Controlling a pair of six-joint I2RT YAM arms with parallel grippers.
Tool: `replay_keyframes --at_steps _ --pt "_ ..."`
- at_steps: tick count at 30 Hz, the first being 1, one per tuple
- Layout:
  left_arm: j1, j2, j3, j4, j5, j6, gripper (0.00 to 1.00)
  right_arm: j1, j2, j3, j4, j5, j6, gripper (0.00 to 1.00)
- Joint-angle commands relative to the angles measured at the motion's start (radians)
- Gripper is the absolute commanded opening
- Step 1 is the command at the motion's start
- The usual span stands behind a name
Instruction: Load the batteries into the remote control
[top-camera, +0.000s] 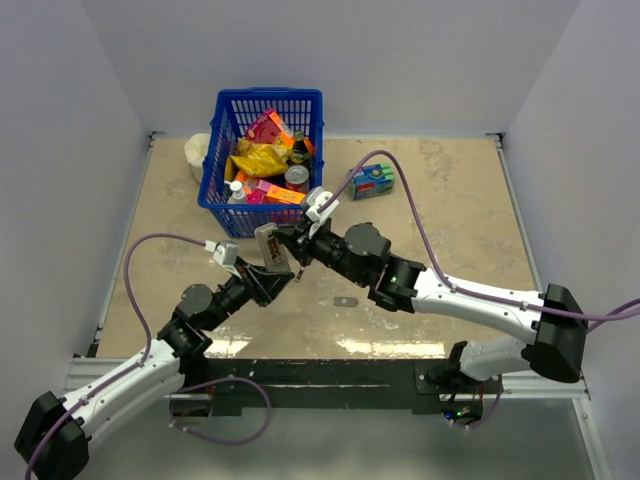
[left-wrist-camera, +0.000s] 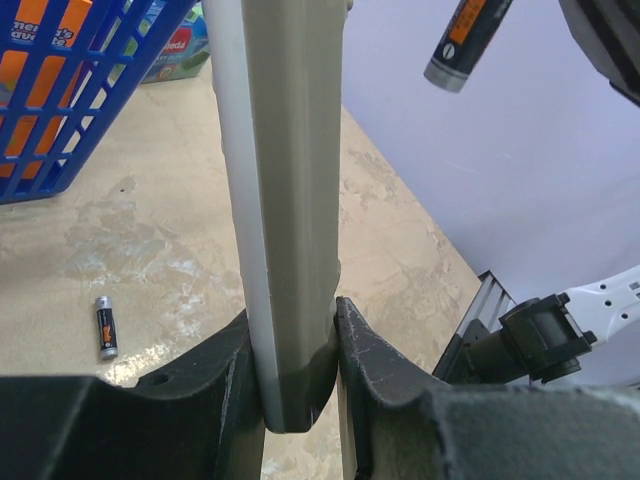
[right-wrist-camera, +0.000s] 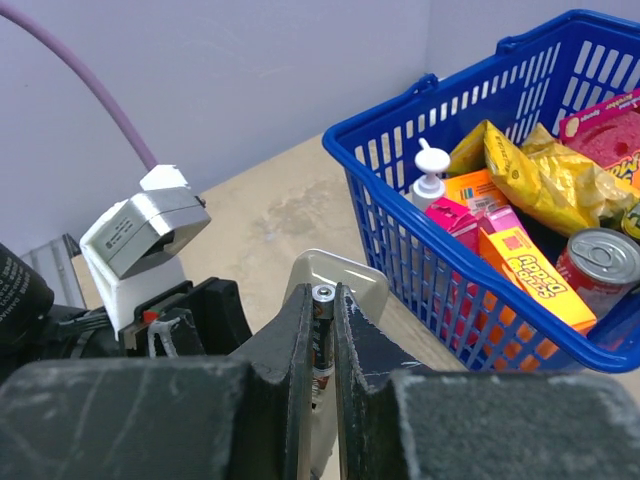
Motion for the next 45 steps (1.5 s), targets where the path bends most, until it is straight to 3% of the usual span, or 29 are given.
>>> replay_keyframes --at_steps 1,18,37,45 --pt "0.004 -0.011 0.015 0.109 -0.024 -0.049 0.0 0.022 0.005 0.027 0.086 -0.001 -0.035 0.0" --pt "0.004 0.01 0.035 0.135 -0.011 -0.053 0.0 0.041 0.097 -0.016 0.161 0.151 -0.053 0.0" --pt "0.003 -0.014 0.047 0.088 -0.087 -0.115 0.0 0.041 0.107 -0.05 0.135 0.124 -0.022 0.0" --pt "0.004 0.001 0.052 0.104 -0.052 -0.097 0.0 0.039 0.116 -0.038 0.107 0.131 -0.027 0.0"
